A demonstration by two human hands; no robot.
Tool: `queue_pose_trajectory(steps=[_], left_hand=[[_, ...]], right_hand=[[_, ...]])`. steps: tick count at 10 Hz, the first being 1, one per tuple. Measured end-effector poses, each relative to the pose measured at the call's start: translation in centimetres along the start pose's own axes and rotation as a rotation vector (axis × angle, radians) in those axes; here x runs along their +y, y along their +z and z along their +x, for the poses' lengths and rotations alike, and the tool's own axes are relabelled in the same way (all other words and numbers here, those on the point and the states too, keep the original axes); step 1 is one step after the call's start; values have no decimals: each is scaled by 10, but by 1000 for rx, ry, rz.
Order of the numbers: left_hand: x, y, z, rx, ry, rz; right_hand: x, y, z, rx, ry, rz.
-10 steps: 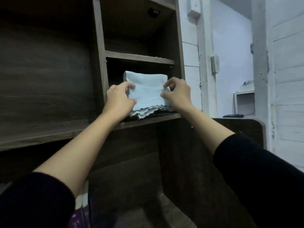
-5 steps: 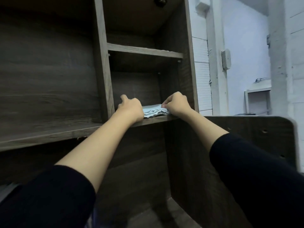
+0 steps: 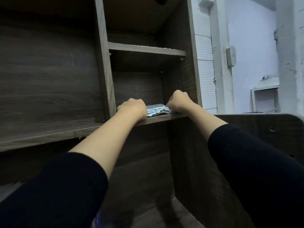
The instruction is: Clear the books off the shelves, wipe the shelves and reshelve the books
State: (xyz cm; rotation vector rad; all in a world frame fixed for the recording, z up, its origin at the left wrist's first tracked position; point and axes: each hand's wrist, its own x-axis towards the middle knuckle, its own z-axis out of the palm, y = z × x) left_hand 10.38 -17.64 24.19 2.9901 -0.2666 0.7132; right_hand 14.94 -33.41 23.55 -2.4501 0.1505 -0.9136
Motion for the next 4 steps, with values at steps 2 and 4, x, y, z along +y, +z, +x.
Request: queue_pose_trajectory(steps=[2, 4], left_hand=[[1, -2, -10, 120, 60, 17], [-9, -28, -45, 282, 143, -83]], right_hand=[[-1, -6, -6, -80, -49, -34], [-17, -9, -31, 234, -196, 30]])
